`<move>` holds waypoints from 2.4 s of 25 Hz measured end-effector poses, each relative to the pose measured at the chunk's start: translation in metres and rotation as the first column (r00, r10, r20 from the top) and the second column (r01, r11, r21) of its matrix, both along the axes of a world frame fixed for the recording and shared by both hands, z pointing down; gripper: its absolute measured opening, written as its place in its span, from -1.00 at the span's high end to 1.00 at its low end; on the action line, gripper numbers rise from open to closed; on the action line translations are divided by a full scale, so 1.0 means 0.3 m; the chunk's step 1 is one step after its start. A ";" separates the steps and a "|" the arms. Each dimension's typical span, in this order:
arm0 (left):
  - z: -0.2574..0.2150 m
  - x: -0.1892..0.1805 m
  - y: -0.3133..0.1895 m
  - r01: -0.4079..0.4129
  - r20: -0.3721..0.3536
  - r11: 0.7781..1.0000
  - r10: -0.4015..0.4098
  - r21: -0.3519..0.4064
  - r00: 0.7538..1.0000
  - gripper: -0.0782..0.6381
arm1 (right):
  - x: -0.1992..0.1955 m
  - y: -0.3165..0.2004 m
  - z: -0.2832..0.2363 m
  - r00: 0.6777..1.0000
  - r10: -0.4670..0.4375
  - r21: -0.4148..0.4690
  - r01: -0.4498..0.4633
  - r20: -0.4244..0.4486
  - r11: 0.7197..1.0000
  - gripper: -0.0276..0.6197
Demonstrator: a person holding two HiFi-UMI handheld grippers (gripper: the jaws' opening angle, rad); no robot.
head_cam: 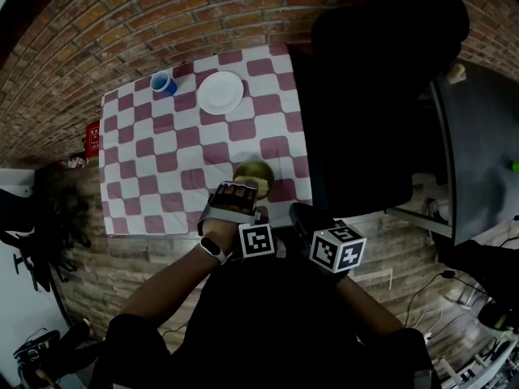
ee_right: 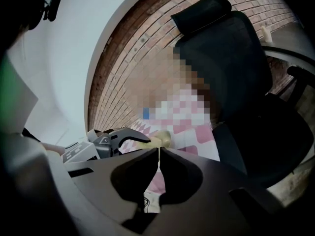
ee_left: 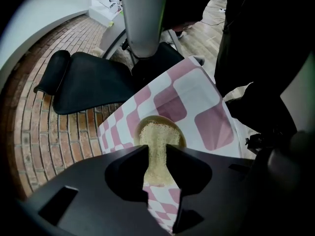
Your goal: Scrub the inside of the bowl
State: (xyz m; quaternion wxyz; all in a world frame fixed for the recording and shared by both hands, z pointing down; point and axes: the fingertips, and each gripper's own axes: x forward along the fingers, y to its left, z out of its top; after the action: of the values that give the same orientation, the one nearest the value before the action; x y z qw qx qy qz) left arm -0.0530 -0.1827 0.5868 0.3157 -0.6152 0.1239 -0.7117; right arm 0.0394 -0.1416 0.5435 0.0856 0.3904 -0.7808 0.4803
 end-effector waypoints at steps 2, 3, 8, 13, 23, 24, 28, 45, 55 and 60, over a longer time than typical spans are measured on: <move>-0.002 -0.022 0.005 0.006 0.004 1.000 -0.006 0.000 1.000 0.46 | -0.005 -0.002 -0.004 1.000 -0.005 0.001 0.005 0.003 1.000 0.82; -0.002 -0.033 0.002 0.011 0.004 1.000 -0.011 0.003 1.000 0.46 | -0.006 -0.002 -0.003 1.000 -0.007 -0.001 0.007 0.003 1.000 0.82; -0.001 -0.076 -0.053 0.061 0.002 0.998 -0.061 0.019 0.998 0.46 | -0.001 -0.003 0.003 1.000 -0.007 -0.007 0.007 -0.004 1.000 0.82; 0.007 -0.064 -0.112 0.099 -0.013 0.995 -0.099 0.010 0.995 0.46 | 0.015 -0.004 -0.002 1.000 0.001 -0.011 -0.001 -0.005 1.000 0.82; 0.011 0.018 -0.154 0.072 -0.019 0.997 -0.072 0.001 0.997 0.46 | 0.027 0.005 0.015 1.000 0.015 -0.024 -0.015 -0.002 1.000 0.82; 0.009 0.028 -0.146 0.067 -0.023 0.998 -0.067 -0.001 0.997 0.46 | 0.026 0.004 0.016 1.000 0.012 -0.025 -0.012 -0.003 1.000 0.82; 0.006 0.043 -0.102 0.056 -0.042 0.998 -0.057 -0.011 0.998 0.46 | 0.014 -0.004 0.013 1.000 0.003 -0.022 -0.003 -0.003 1.000 0.82; 0.005 -0.064 -0.135 0.115 -0.045 0.993 -0.114 0.011 0.992 0.46 | 0.003 -0.012 0.025 1.000 -0.007 -0.034 0.007 -0.014 0.999 0.82; 0.000 0.005 -0.192 0.093 -0.052 0.995 -0.092 0.026 0.994 0.46 | 0.030 -0.011 0.019 1.000 0.020 -0.036 -0.020 -0.002 0.999 0.82; -0.004 0.051 -0.151 0.060 -0.071 0.998 -0.059 0.015 0.996 0.46 | 0.037 -0.012 0.025 1.000 0.023 -0.041 -0.023 -0.008 0.999 0.82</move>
State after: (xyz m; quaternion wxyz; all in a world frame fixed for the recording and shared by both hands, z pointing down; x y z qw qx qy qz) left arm -0.0376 -0.2280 0.5857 0.2951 -0.6332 0.1592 -0.6976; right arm 0.0504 -0.1451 0.5509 0.0910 0.3993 -0.7659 0.4957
